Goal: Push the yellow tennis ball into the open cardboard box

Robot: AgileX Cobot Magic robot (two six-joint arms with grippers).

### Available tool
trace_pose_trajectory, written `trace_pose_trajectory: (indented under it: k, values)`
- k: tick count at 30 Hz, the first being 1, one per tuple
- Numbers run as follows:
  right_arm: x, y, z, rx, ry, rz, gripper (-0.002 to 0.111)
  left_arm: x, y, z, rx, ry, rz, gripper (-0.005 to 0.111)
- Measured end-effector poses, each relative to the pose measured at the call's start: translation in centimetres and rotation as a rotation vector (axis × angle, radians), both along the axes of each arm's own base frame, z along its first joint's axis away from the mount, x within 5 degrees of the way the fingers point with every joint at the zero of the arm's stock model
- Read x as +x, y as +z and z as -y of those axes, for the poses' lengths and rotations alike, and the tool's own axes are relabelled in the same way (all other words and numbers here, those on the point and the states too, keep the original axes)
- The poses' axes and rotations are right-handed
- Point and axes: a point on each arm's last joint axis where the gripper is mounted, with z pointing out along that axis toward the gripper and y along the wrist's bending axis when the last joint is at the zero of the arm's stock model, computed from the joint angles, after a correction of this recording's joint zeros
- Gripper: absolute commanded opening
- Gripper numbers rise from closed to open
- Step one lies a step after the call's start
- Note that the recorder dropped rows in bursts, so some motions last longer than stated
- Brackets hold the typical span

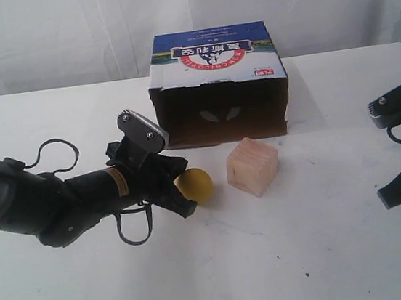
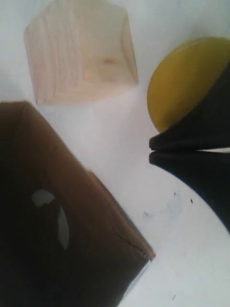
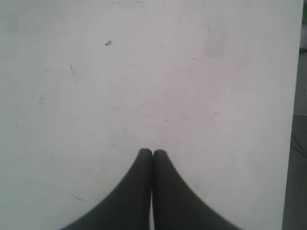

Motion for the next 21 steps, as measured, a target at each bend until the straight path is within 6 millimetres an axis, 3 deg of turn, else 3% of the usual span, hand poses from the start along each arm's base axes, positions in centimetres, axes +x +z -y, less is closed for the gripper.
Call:
trace_pose_trajectory:
  k: [7, 15, 21]
  values:
    - [-0.2, -0.1, -0.1, 0.027, -0.020, -0.017, 0.000, 2.6, 0.2, 0.7, 0.064, 0.031, 0.047, 0.000]
    - [-0.3, -0.2, -0.3, 0.053, -0.035, -0.026, 0.000, 7.3, 4.5, 0.0, -0.052, 0.132, 0.133, 0.000]
    - [-0.3, -0.2, -0.3, 0.058, -0.038, -0.027, 0.000, 5.7, 5.4, 0.4, -0.007, -0.020, 0.019, 0.000]
